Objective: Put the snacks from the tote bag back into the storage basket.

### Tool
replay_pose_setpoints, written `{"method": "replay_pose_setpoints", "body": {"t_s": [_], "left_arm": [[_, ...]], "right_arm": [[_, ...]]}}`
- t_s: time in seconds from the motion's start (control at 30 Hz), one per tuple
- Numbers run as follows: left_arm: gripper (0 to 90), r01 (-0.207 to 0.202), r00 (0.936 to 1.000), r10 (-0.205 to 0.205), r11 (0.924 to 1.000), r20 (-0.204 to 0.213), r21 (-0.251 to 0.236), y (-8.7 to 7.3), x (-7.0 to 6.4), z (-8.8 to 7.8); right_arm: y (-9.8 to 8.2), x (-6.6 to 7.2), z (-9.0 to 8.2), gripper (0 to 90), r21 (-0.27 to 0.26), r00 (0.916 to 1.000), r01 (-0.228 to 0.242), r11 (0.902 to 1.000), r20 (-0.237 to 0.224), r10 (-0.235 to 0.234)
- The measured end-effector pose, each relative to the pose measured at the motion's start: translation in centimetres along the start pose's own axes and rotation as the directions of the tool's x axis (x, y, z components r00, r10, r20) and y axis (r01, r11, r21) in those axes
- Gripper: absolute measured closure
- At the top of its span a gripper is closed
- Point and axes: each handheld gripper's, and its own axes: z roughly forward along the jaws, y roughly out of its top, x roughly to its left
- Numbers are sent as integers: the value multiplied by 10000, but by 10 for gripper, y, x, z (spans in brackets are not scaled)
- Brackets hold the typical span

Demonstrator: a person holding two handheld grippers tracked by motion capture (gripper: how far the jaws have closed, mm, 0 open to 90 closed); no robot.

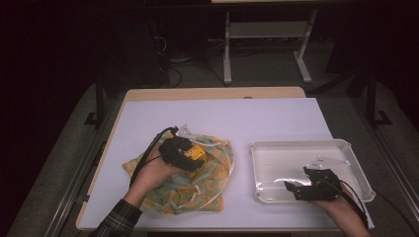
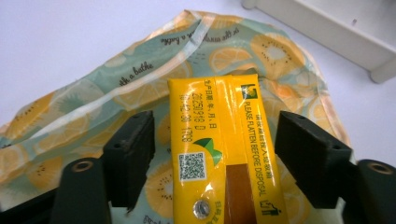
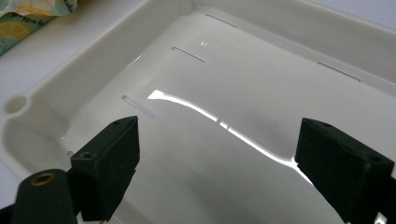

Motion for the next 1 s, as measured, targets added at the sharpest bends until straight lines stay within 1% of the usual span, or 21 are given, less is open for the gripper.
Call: {"method": "replay_pose_setpoints", "body": {"t_s": [0.03, 0.07, 0.13, 0.17, 0.23, 0.27, 0.33, 0.37, 0.5, 0.67, 0.83, 0.9, 1.0], "left_arm": [[326, 13, 10000, -13, 10000, 0, 39, 0, -1, 1], [338, -58, 10000, 59, 9999, -45, 159, 0, -1, 2], [347, -113, 9998, 117, 9995, -137, 295, 0, -3, 5], [385, -166, 9997, 172, 9993, -180, 340, 0, -4, 6], [416, -182, 9996, 190, 9992, -212, 364, 0, -4, 6], [416, -200, 9995, 209, 9991, -240, 386, 0, -4, 6], [482, -205, 9993, 219, 9988, -317, 454, -1, -4, 6], [496, -205, 9993, 219, 9988, -317, 454, -1, -4, 6], [504, -206, 9993, 223, 9982, -292, 556, -1, -3, 5], [510, -169, 9994, 187, 9982, -301, 569, -1, -4, 5], [514, -224, 9992, 242, 9982, -309, 562, -1, -4, 4], [515, -223, 9993, 241, 9977, -285, 640, -1, -4, 3], [515, -236, 9993, 252, 9980, -277, 590, -1, -4, 3]], "right_arm": [[0, 0, 0, 133, 9, 10000, 28, 10000, -1, -28], [0, 0, 0, 133, 17, 10000, 19, 10000, -2, -19], [0, 0, 0, 133, 17, 10000, 22, 10000, -3, -22], [0, 0, 0, 134, 22, 10000, 22, 10000, 2, -22], [0, 0, 0, 134, 15, 10000, 19, 10000, 17, -19], [0, 0, 0, 134, 15, 10000, 19, 10000, 17, -19], [0, 0, 0, 135, 24, 10000, 14, 10000, 18, -14], [0, 0, 0, 135, 24, 10000, 14, 10000, 18, -14], [0, 0, 0, 135, 44, 10000, 43, 10000, -1, -43], [0, 0, 1, 135, 69, 10000, 43, 10000, 11, -43], [-1, 0, 1, 135, 56, 10000, 36, 10000, -3, -36], [-1, 0, 1, 135, 72, 10000, 27, 10000, -8, -27], [-1, 0, 1, 135, 69, 10000, 32, 10000, -14, -32]]}}
